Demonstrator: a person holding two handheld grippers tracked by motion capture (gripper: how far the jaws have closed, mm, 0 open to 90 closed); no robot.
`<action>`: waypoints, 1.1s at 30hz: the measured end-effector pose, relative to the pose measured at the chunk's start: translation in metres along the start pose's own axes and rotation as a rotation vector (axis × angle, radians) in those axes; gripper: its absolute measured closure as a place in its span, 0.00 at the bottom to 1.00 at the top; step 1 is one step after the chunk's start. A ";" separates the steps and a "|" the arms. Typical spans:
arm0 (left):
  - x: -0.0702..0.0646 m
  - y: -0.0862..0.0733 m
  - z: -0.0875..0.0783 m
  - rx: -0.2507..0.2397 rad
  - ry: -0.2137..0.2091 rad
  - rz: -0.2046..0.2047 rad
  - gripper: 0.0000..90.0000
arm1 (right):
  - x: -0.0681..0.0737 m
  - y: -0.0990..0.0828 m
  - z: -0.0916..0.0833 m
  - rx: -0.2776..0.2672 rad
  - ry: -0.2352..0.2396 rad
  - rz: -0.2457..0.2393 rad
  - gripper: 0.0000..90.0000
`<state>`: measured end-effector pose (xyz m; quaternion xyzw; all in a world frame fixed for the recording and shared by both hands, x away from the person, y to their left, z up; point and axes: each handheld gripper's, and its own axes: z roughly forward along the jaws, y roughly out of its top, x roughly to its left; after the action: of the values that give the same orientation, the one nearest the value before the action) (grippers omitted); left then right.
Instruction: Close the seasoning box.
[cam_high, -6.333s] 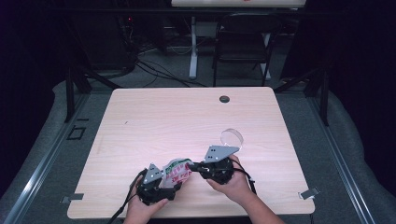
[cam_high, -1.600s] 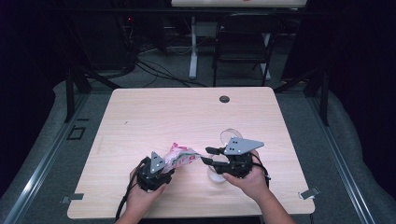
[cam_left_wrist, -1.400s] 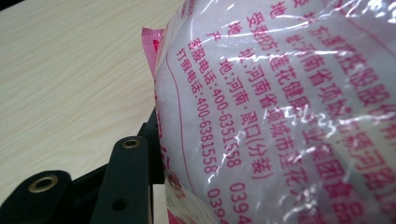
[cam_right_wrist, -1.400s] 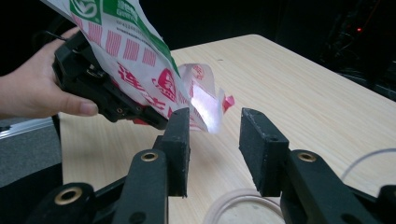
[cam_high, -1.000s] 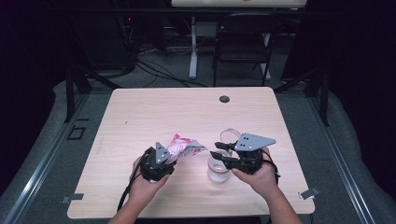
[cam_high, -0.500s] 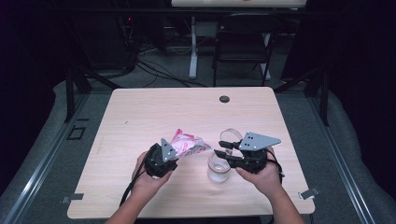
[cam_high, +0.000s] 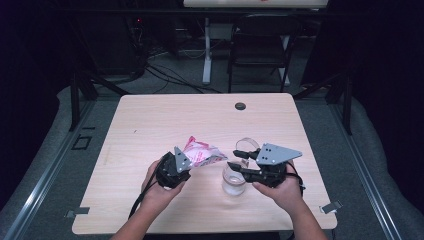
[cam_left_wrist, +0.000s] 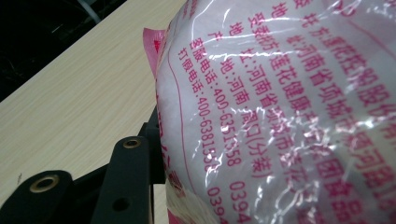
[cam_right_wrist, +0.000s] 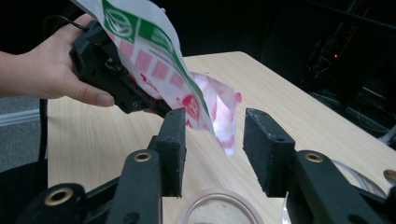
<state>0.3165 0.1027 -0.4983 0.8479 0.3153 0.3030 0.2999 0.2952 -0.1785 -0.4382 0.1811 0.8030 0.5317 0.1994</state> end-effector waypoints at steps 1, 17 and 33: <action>-0.001 0.000 0.000 0.005 0.005 0.012 0.63 | 0.001 0.001 0.001 -0.003 -0.002 -0.006 0.65; -0.013 0.009 0.007 0.022 0.005 0.058 0.63 | 0.007 0.005 0.005 0.000 -0.007 -0.060 0.63; -0.019 0.015 0.010 0.022 0.022 0.098 0.63 | 0.008 0.005 0.005 0.002 0.002 -0.068 0.64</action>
<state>0.3169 0.0769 -0.5001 0.8621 0.2801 0.3232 0.2717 0.2916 -0.1688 -0.4363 0.1532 0.8094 0.5239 0.2166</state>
